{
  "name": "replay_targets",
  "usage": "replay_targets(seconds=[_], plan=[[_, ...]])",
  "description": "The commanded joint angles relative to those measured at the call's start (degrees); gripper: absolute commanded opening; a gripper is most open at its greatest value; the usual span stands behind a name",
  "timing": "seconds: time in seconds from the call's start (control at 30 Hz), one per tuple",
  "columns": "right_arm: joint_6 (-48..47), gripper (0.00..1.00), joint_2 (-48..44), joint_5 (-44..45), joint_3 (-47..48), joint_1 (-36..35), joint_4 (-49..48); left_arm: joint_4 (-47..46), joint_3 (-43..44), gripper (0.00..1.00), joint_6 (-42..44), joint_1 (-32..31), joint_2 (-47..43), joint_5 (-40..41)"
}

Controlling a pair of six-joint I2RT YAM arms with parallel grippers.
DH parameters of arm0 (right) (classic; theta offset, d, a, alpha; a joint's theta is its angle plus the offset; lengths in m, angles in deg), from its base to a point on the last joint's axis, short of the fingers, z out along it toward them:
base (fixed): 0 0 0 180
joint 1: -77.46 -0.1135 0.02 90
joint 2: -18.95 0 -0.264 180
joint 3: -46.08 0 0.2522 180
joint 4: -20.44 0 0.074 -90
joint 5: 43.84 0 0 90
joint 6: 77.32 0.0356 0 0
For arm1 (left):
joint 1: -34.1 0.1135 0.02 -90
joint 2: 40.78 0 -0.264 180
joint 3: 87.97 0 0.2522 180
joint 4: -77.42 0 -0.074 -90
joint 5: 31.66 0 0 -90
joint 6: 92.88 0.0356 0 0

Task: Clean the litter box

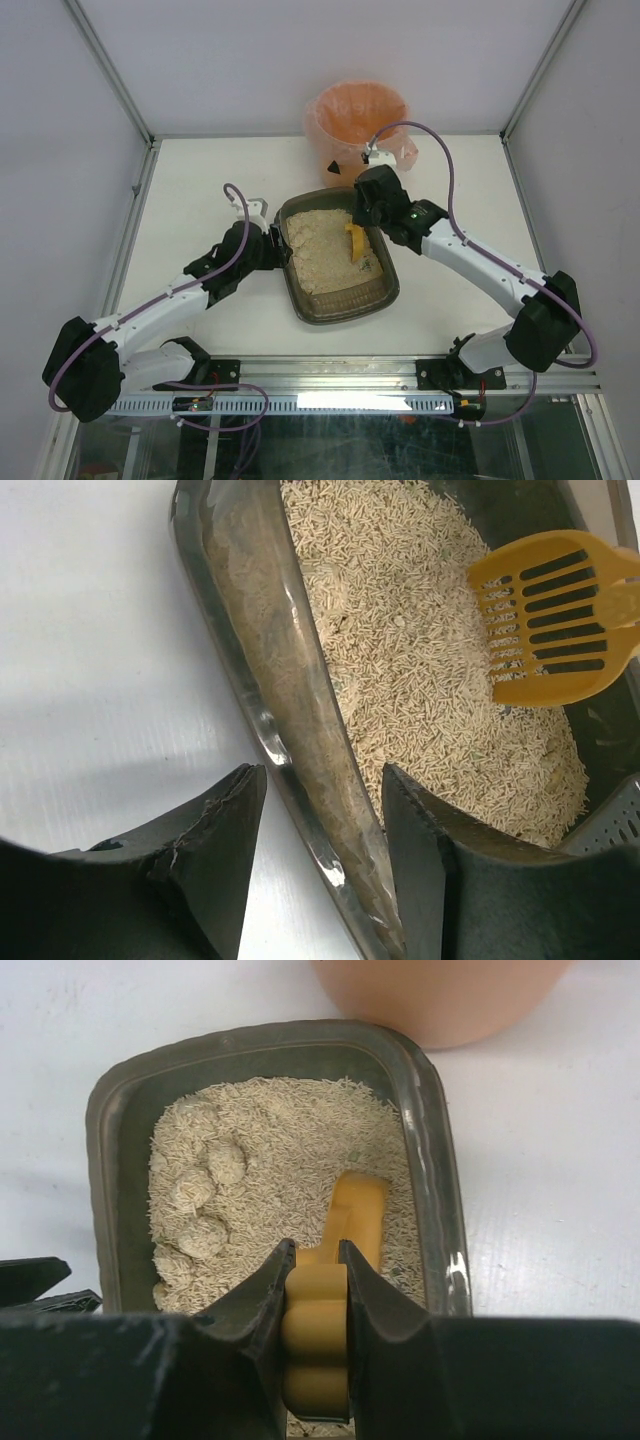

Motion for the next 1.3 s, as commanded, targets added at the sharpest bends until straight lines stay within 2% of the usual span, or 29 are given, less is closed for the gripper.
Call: replay_targets(seconds=[0.0, 0.37, 0.57, 0.67, 0.87, 1.07, 1.27], plan=[[6.7, 0.00, -1.3, -8.9, -2.6, 0.0, -7.8, -3.3, 3.1, 0.51, 1.9, 0.3, 0.2, -2.0], [12.6, 0.00, -4.2, -13.7, -10.6, 1.6, -13.6, -3.4, 4.1, 0.47, 2.6, 0.3, 2.8, -2.8], [19.2, 0.00, -6.8, -19.9, -22.3, 8.3, -23.2, -3.5, 5.6, 0.39, 3.6, 0.3, 5.7, -4.1], [21.4, 0.00, -6.3, -22.3, -26.9, 9.4, -27.9, -3.4, 6.0, 0.34, 3.9, 0.3, 6.8, -4.0], [26.5, 0.00, -1.6, -23.2, -31.2, 8.5, -38.0, -3.0, 7.0, 0.26, 4.6, 0.2, 9.9, -4.1], [30.6, 0.00, 5.8, -24.1, -31.1, 4.0, -46.5, -3.1, 7.3, 0.26, 4.9, 0.2, 11.7, -4.7], [33.5, 0.00, 8.8, -25.7, -32.5, 2.0, -53.6, -3.0, 7.5, 0.26, 5.1, 0.2, 12.1, -4.9]])
